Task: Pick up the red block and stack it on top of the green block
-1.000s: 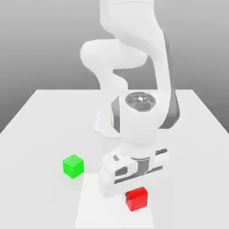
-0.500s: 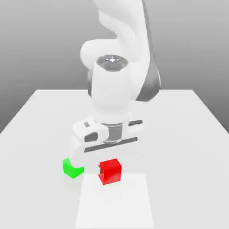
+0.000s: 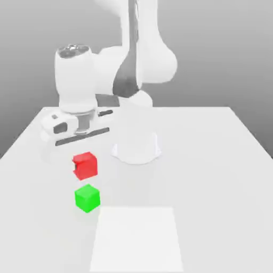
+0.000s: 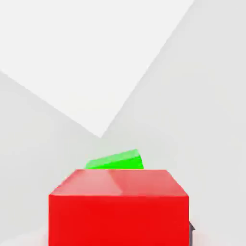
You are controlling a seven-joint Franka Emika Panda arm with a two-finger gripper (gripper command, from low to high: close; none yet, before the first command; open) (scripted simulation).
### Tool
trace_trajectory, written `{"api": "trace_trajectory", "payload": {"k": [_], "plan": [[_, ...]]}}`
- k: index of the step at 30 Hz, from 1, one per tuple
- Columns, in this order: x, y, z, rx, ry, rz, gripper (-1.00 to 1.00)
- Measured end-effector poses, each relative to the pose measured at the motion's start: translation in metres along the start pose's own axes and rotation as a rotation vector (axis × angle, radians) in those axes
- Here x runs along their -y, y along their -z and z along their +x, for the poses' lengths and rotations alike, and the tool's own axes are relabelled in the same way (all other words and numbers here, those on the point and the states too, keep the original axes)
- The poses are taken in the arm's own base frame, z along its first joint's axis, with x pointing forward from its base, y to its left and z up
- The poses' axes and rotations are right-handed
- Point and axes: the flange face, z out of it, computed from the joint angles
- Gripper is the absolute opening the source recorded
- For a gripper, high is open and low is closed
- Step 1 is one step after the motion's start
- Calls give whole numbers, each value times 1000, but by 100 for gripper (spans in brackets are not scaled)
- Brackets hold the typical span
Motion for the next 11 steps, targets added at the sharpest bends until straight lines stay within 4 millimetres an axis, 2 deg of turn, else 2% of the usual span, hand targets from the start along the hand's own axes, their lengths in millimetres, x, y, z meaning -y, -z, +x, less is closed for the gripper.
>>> {"api": "trace_trajectory", "payload": {"k": [8,9,11], "plan": [[-2,-46,-1,-2,-2,-1,-100],[-5,-52,-2,-3,-5,-14,100],[-5,-52,-2,-3,-5,-14,100]]}}
